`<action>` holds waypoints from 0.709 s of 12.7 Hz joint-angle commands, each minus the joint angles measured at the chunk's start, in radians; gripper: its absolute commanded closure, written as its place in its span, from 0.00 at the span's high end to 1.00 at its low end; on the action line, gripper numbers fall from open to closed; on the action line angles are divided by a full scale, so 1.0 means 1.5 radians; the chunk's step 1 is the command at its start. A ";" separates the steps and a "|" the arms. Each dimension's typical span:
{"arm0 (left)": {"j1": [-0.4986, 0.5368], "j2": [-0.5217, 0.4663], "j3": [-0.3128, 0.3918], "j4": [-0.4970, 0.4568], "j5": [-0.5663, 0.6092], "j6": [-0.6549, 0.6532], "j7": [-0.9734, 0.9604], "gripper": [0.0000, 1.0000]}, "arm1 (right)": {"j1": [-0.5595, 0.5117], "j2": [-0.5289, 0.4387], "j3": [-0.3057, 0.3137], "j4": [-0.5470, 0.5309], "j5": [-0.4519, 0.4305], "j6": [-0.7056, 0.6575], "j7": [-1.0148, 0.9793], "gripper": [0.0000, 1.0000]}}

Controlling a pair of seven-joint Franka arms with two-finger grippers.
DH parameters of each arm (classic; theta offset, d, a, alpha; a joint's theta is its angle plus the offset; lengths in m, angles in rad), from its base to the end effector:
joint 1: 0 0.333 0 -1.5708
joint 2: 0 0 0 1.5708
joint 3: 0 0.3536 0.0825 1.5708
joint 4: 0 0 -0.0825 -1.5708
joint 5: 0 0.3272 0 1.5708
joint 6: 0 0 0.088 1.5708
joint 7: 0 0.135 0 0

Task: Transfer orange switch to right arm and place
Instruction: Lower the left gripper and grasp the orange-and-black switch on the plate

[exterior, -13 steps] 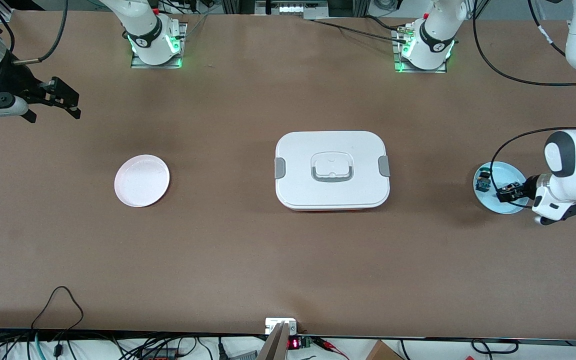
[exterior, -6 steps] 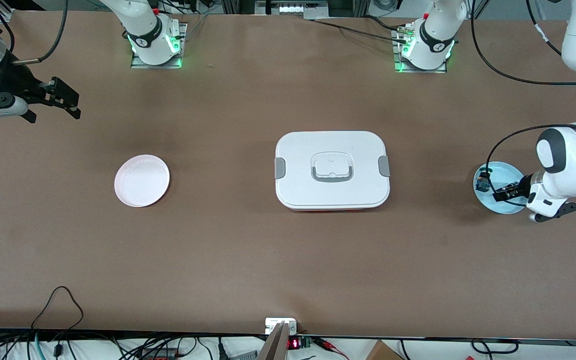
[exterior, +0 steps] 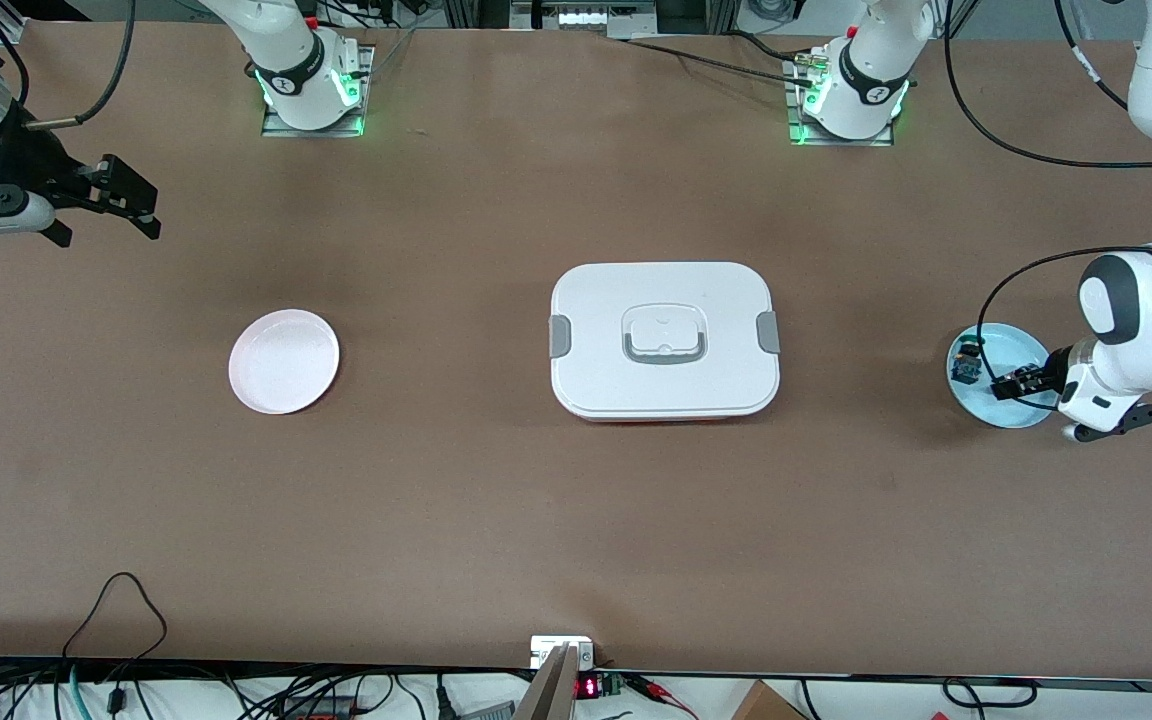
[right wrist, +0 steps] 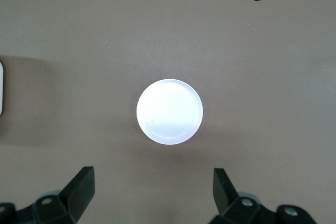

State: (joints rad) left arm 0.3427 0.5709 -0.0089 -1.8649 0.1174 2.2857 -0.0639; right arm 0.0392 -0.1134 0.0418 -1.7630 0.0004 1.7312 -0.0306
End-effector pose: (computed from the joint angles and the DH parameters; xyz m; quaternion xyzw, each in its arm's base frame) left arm 0.5675 0.2027 0.2440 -0.9841 -0.1563 0.0793 0.0284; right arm 0.4717 0.0396 0.6227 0.9976 0.0557 0.0408 0.0011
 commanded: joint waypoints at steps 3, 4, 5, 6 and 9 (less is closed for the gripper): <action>0.010 0.002 0.000 -0.018 0.018 0.021 0.017 1.00 | 0.000 0.006 -0.001 0.016 0.006 -0.002 0.003 1.00; 0.010 0.003 0.000 -0.018 0.018 0.021 0.018 1.00 | 0.000 0.006 -0.001 0.016 0.006 -0.003 0.003 1.00; 0.011 0.008 0.000 -0.018 0.018 0.022 0.018 1.00 | 0.000 0.006 -0.001 0.016 0.006 -0.002 0.003 1.00; 0.012 0.011 0.000 -0.018 0.018 0.022 0.018 1.00 | 0.000 0.006 -0.001 0.016 0.006 -0.003 0.003 1.00; 0.013 0.017 0.000 -0.018 0.018 0.022 0.017 1.00 | -0.001 0.006 -0.001 0.016 0.007 -0.003 0.003 1.00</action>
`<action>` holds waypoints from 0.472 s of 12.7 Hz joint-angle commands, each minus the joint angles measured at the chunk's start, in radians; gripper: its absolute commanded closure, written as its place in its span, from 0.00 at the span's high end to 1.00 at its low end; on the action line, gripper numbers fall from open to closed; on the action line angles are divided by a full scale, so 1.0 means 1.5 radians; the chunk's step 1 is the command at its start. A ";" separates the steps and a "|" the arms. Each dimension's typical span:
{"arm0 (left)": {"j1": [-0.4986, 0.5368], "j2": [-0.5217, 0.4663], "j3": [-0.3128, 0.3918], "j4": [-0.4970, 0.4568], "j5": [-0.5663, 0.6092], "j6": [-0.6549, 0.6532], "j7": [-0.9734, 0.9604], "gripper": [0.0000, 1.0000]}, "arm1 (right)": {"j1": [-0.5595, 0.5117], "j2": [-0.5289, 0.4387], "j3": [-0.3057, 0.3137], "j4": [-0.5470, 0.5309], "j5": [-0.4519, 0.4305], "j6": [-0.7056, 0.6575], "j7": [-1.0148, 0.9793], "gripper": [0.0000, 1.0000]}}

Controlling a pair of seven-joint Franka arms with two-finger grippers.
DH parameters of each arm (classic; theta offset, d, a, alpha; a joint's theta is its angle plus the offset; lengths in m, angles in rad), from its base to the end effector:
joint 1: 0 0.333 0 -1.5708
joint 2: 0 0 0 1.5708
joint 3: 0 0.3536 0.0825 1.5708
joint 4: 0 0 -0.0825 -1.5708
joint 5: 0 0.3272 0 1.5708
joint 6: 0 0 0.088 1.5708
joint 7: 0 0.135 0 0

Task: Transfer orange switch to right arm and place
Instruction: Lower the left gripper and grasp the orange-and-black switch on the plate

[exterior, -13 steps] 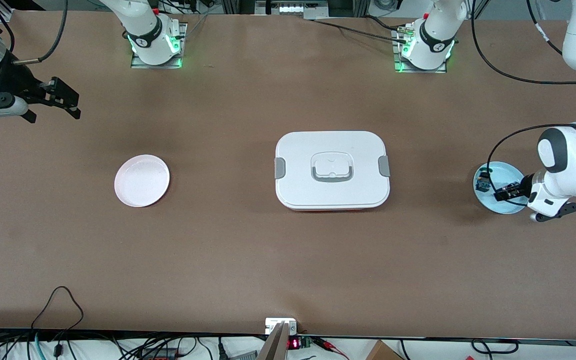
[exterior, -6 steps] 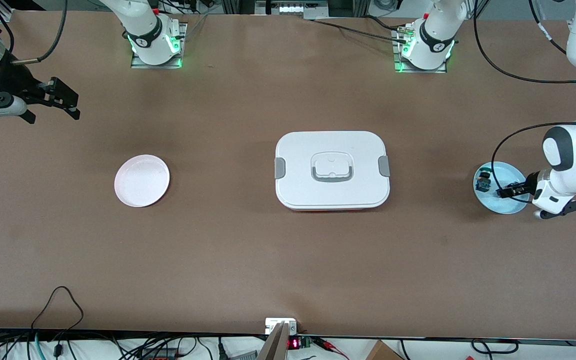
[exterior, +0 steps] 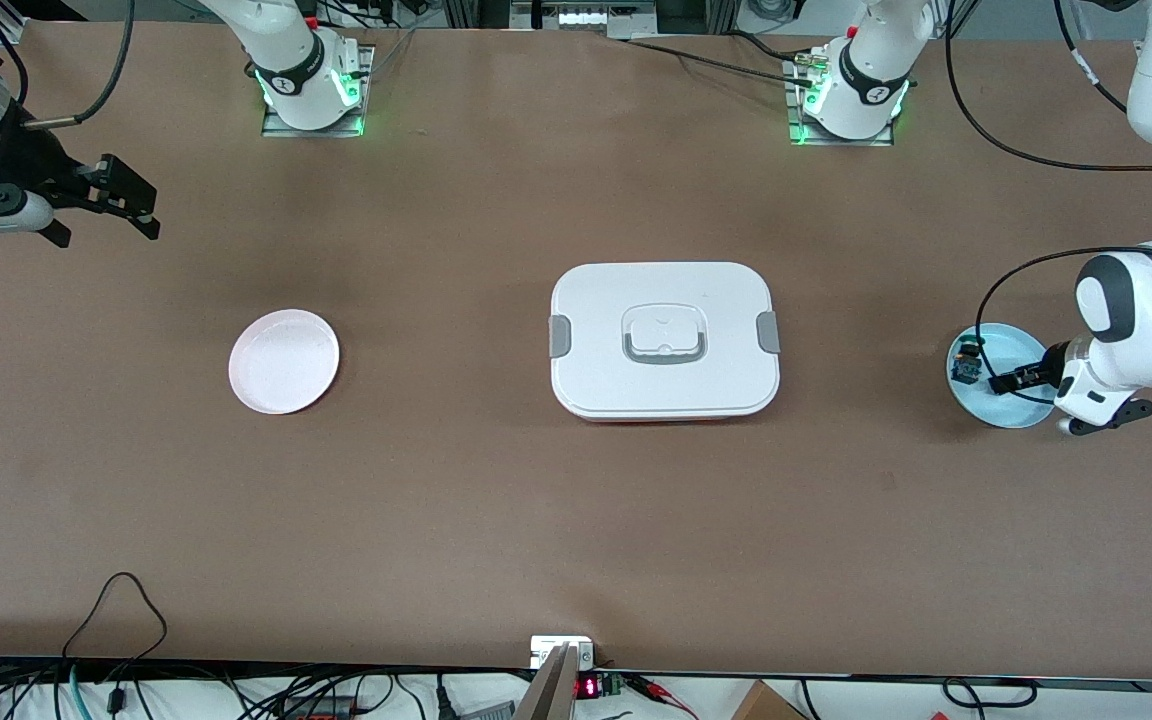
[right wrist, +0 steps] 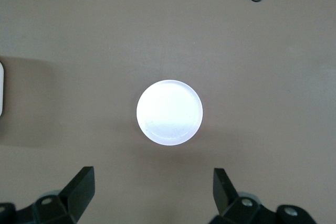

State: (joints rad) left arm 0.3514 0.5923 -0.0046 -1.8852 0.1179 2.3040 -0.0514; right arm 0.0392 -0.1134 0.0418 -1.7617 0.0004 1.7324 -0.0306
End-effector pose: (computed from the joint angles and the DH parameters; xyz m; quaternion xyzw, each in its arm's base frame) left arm 0.5589 0.2074 0.2255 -0.9834 -0.1548 0.0912 0.0257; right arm 0.4720 0.0396 0.6234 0.9976 0.0557 0.0420 0.0011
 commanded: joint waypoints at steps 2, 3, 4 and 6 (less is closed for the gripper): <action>0.007 0.001 -0.003 -0.003 0.019 0.010 0.009 0.74 | -0.001 0.006 -0.001 0.015 0.007 -0.003 0.003 1.00; 0.007 -0.001 -0.003 -0.001 0.019 0.010 0.010 0.59 | -0.001 0.006 -0.001 0.015 0.007 -0.003 0.003 1.00; 0.007 -0.006 -0.003 -0.001 0.019 0.006 0.010 0.47 | -0.001 0.006 -0.001 0.015 0.007 -0.002 0.003 1.00; 0.007 -0.015 -0.004 0.000 0.019 -0.003 0.013 0.38 | -0.001 0.006 -0.001 0.015 0.007 -0.003 0.003 1.00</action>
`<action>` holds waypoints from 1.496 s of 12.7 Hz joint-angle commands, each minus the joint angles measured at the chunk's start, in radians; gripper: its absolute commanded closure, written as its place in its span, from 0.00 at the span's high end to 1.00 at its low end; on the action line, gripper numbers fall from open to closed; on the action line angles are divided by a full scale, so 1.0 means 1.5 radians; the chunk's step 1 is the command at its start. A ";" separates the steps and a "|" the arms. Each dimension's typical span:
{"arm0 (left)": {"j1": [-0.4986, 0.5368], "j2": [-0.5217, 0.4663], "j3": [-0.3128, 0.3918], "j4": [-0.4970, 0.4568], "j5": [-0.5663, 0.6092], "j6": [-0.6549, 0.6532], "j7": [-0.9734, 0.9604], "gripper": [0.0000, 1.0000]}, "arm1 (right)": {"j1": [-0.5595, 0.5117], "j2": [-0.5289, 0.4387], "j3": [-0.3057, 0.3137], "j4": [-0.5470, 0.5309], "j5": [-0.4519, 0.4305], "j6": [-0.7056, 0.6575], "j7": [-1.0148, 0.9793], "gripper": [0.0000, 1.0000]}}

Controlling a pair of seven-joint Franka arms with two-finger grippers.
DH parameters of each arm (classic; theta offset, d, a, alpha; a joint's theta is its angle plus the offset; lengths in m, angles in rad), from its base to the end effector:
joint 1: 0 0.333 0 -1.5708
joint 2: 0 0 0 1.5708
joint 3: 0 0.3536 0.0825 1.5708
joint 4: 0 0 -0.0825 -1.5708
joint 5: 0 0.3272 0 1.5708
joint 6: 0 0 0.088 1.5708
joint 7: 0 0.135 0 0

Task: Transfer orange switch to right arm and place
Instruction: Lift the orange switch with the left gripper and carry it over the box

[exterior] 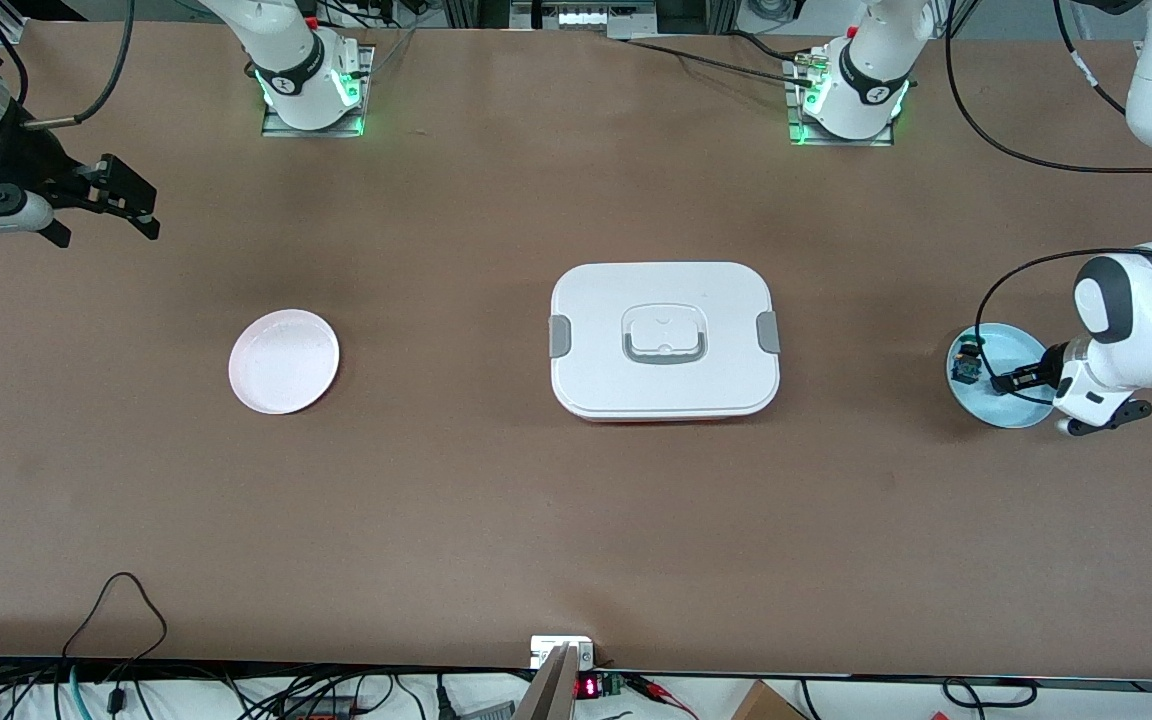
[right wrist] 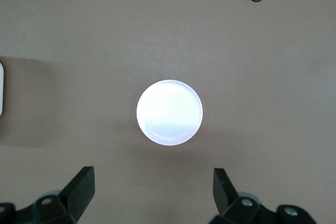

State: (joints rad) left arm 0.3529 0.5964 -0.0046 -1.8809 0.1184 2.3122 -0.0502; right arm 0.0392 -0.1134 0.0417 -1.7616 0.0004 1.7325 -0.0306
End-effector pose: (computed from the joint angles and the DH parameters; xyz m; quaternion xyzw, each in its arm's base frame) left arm 0.5608 0.2089 0.2250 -0.9838 -0.1547 0.0871 0.0262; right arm 0.4720 0.0396 0.6235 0.9976 0.0556 0.0421 0.0011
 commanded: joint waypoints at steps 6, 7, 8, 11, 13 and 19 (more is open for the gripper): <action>0.001 -0.095 -0.065 0.036 0.017 -0.222 0.011 0.29 | -0.001 0.006 -0.001 0.015 0.007 -0.003 0.003 1.00; 0.000 -0.100 -0.089 0.050 0.010 -0.275 0.009 0.27 | -0.001 0.006 -0.001 0.015 0.007 -0.002 0.003 1.00; -0.001 -0.100 -0.129 0.073 0.006 -0.337 0.001 0.25 | 0.000 0.006 -0.001 0.015 0.007 -0.003 0.003 1.00; -0.001 -0.098 -0.239 0.132 -0.002 -0.438 -0.038 0.19 | -0.001 0.006 -0.001 0.015 0.008 -0.003 0.003 1.00; -0.004 -0.092 -0.280 0.137 -0.064 -0.442 -0.023 0.18 | -0.001 0.006 -0.001 0.015 0.008 -0.003 0.003 1.00; -0.051 -0.064 -0.335 0.165 -0.266 -0.370 0.057 0.17 | -0.002 0.006 -0.001 0.015 0.008 -0.003 0.003 1.00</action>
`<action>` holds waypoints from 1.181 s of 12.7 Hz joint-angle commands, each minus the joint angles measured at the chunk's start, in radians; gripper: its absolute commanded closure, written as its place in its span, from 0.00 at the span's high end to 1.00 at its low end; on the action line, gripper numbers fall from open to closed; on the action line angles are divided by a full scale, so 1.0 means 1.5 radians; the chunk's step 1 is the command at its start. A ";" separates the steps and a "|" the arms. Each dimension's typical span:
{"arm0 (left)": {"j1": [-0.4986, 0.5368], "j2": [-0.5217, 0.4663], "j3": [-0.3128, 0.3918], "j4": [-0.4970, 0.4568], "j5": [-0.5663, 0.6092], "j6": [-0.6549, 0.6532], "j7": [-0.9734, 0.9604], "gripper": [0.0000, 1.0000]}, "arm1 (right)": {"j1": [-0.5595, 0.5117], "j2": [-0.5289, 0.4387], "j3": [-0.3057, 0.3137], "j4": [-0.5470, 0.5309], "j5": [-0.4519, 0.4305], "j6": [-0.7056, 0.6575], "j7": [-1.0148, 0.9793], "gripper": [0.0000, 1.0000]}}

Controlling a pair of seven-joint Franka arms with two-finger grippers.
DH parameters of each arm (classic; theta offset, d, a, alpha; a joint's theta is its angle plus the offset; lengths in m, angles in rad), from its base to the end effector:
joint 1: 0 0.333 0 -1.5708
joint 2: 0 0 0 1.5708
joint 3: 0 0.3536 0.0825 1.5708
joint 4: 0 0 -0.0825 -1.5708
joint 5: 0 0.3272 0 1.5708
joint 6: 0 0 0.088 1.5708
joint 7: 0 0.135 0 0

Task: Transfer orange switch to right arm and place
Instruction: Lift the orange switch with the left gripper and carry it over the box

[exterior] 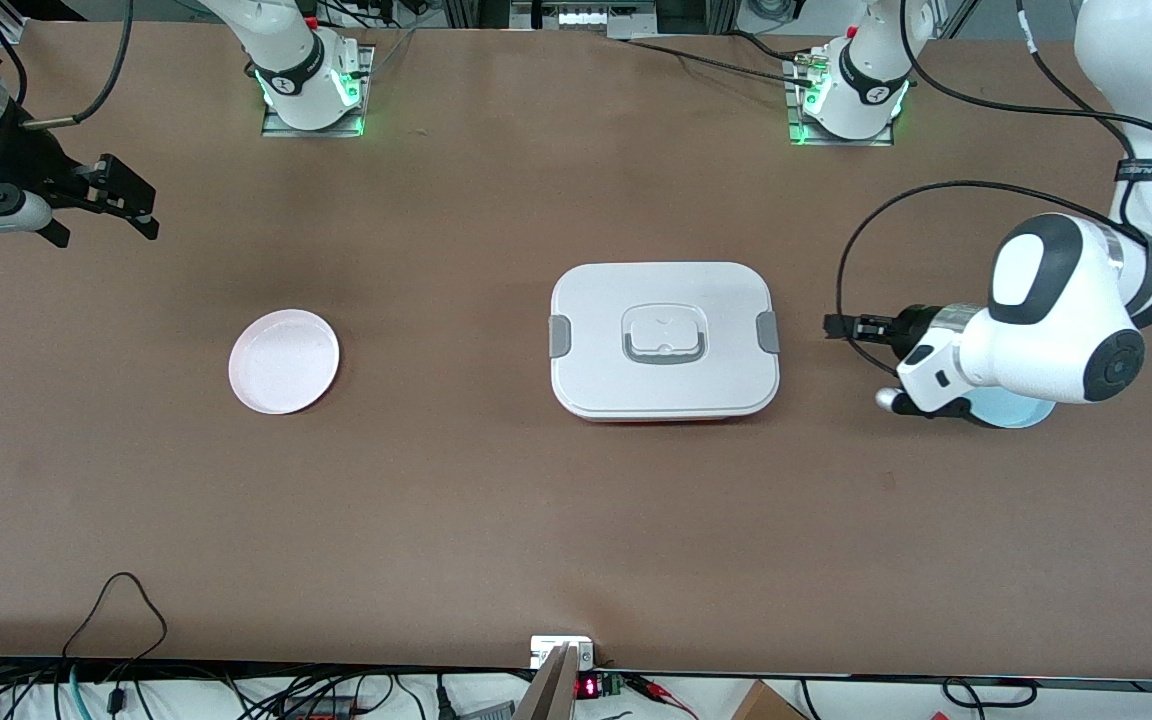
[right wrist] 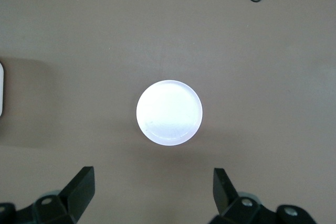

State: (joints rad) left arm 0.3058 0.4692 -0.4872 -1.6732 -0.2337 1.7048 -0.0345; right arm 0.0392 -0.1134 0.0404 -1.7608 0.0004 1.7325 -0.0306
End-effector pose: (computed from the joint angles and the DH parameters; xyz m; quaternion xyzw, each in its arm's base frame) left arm 0.5684 -0.0966 0.3794 0.9568 -0.0314 -0.2126 0.1961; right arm 0.4721 0.0389 0.6238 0.9976 0.0550 0.0425 0.0010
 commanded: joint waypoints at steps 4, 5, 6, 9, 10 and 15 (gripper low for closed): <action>-0.023 0.022 -0.038 0.017 -0.185 0.138 0.249 0.16 | -0.001 0.006 0.000 0.014 0.008 -0.003 0.003 1.00; -0.024 0.022 -0.038 0.018 -0.214 0.142 0.307 0.16 | -0.002 0.006 0.000 0.014 0.008 -0.003 0.003 1.00; -0.028 0.022 -0.039 0.021 -0.232 0.143 0.373 0.15 | -0.001 0.006 0.000 0.014 0.008 -0.002 0.003 1.00; -0.048 0.021 -0.050 0.019 -0.343 0.168 0.666 0.09 | -0.002 0.006 0.000 0.014 0.008 -0.003 0.003 1.00; -0.051 0.021 -0.067 0.015 -0.400 0.182 0.744 0.07 | -0.002 0.006 0.000 0.014 0.008 -0.003 0.002 1.00; -0.127 0.023 -0.091 0.013 -0.583 0.312 1.069 0.02 | -0.002 0.006 0.000 0.014 0.008 -0.002 0.003 1.00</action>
State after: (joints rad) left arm 0.1560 0.4942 -0.6194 -1.6611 -1.0264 2.1247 1.4303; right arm 0.0392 -0.1133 0.0394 -1.7606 0.0004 1.7325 -0.0306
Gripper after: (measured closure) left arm 0.273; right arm 0.000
